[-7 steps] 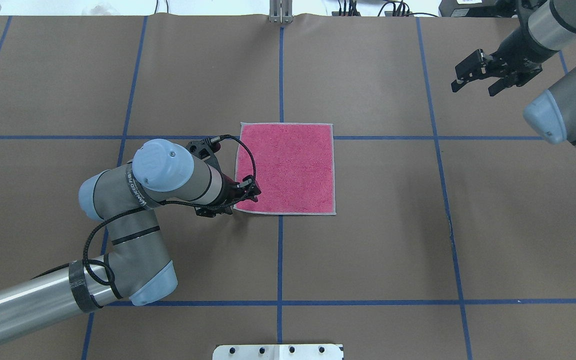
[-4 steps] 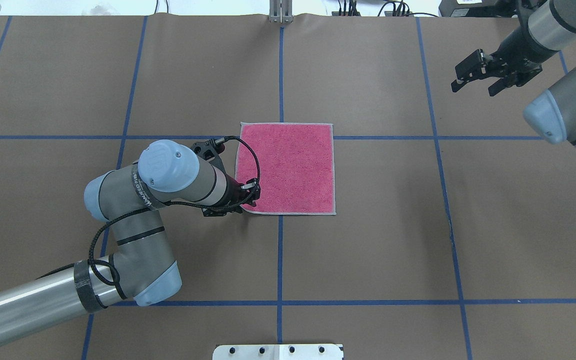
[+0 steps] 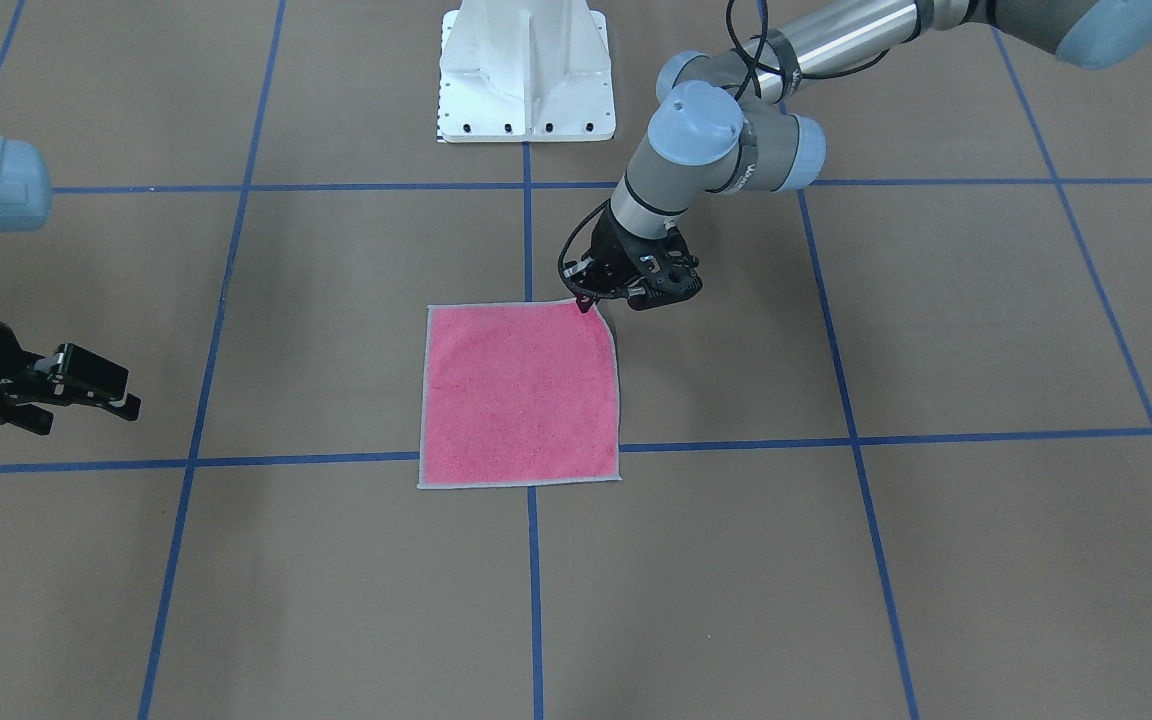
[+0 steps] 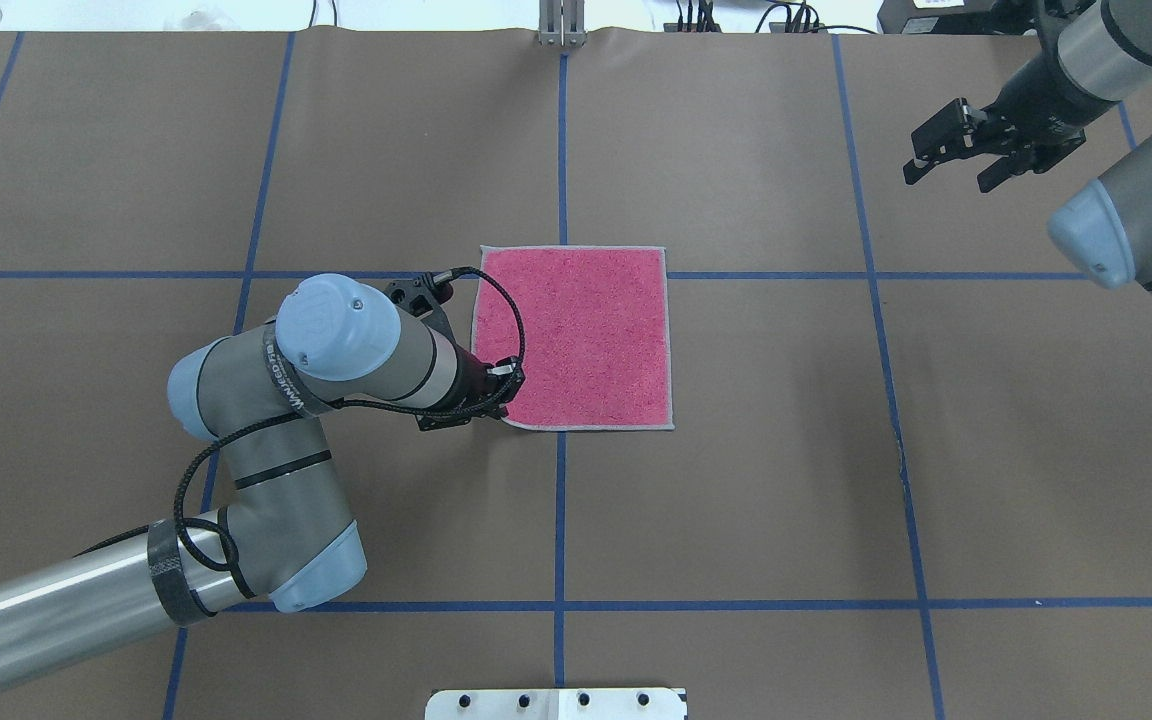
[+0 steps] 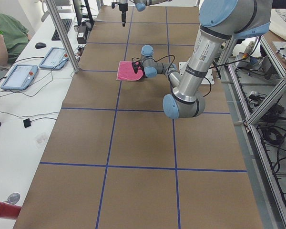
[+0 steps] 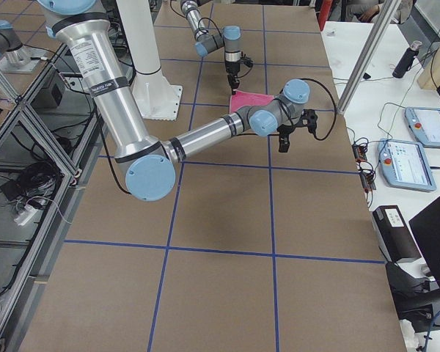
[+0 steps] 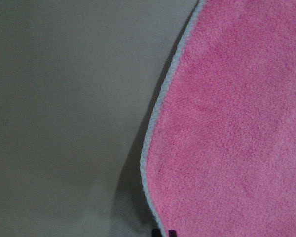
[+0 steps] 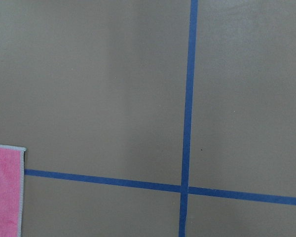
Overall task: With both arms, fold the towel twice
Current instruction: 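Grasp the near towel corner with the left gripper and lift it slightly, then move the right gripper to the other near towel corner and grasp it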
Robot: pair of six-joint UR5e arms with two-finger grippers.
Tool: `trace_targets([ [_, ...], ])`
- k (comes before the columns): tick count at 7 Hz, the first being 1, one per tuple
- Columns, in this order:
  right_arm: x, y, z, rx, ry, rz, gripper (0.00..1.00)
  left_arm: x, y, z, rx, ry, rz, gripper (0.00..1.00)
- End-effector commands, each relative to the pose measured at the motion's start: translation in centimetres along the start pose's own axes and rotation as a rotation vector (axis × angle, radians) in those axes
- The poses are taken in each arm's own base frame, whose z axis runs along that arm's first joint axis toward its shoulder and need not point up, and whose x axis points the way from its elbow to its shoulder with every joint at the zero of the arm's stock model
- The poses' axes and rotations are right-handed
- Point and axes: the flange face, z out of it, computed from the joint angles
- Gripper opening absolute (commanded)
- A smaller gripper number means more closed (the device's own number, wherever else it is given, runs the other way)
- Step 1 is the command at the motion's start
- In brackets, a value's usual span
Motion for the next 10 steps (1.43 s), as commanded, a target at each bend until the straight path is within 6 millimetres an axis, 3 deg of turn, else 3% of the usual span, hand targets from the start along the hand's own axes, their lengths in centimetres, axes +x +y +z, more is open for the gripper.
trace_targets([
  [1,-1.3,0.7,0.8,-0.014,-0.007,0.004,0.99,3.7,-0.3,-1.8,0.013,0.027,-0.097,0.0],
  [4,-5.5,2.9,1.4,-0.027,-0.036,0.049,0.99,4.3,-3.6,-3.0,0.057,0.039,-0.204,0.0],
  [6,-7.7,4.2,2.0,-0.04,-0.05,0.052,0.99,3.6,-5.2,-1.9,0.075,0.016,-0.23,0.0],
  [10,-14.2,7.7,6.9,-0.074,-0.037,0.161,0.99,3.3,-5.6,-1.6,0.079,0.01,-0.235,0.0],
])
